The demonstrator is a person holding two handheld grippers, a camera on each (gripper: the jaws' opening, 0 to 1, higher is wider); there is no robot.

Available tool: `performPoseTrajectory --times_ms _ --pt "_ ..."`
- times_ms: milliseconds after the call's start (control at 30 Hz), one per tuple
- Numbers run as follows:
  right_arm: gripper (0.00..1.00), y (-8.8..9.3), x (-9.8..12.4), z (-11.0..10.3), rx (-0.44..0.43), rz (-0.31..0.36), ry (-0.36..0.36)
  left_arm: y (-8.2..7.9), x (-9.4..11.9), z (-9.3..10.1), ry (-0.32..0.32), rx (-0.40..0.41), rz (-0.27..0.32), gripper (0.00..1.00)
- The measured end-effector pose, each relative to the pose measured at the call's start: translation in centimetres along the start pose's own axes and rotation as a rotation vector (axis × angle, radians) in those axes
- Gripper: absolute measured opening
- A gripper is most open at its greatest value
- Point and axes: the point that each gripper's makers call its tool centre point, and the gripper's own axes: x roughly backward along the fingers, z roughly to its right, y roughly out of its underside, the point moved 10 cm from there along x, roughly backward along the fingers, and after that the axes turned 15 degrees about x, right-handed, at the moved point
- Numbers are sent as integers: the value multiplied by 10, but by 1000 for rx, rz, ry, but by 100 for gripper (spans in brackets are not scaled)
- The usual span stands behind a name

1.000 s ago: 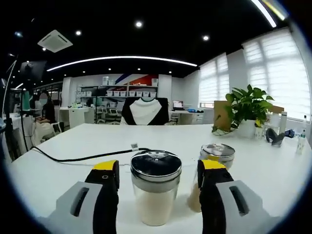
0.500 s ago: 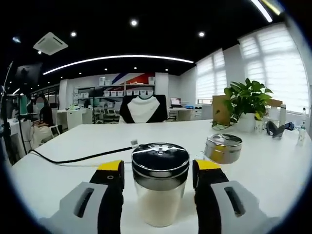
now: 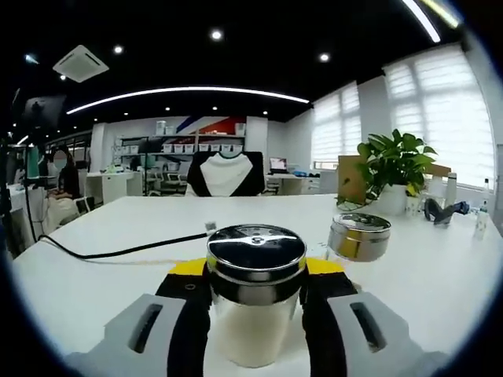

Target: Rotate the seasoning bottle until the label or dispensing opening points toward the visible target arrow and the bottle remains upright within the marked orientation range

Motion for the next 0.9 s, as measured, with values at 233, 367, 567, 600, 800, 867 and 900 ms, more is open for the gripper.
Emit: performPoseTrajectory --times_ms 233,367,567,600,800,867,900 --pt "80 1 2 0 -2 -3 7 0 0 -2 -25 -71 44 45" --pt "80 1 1 -1 -10 -2 2 -2 1 1 -24 -78 48 45" --pt "80 -2 1 -1 -11 8 6 -14 5 5 7 -60 59 45" --pt "80 -2 1 -2 -11 7 4 -18 7 6 8 -64 66 45" --pt "80 -6 3 -2 -3 13 6 -39 19 9 23 -43 97 45" --pt "80 -7 5 -2 -3 16 9 -46 23 9 37 -46 75 45" --pt "80 -8 6 -2 -2 18 13 -48 25 10 53 -38 75 45"
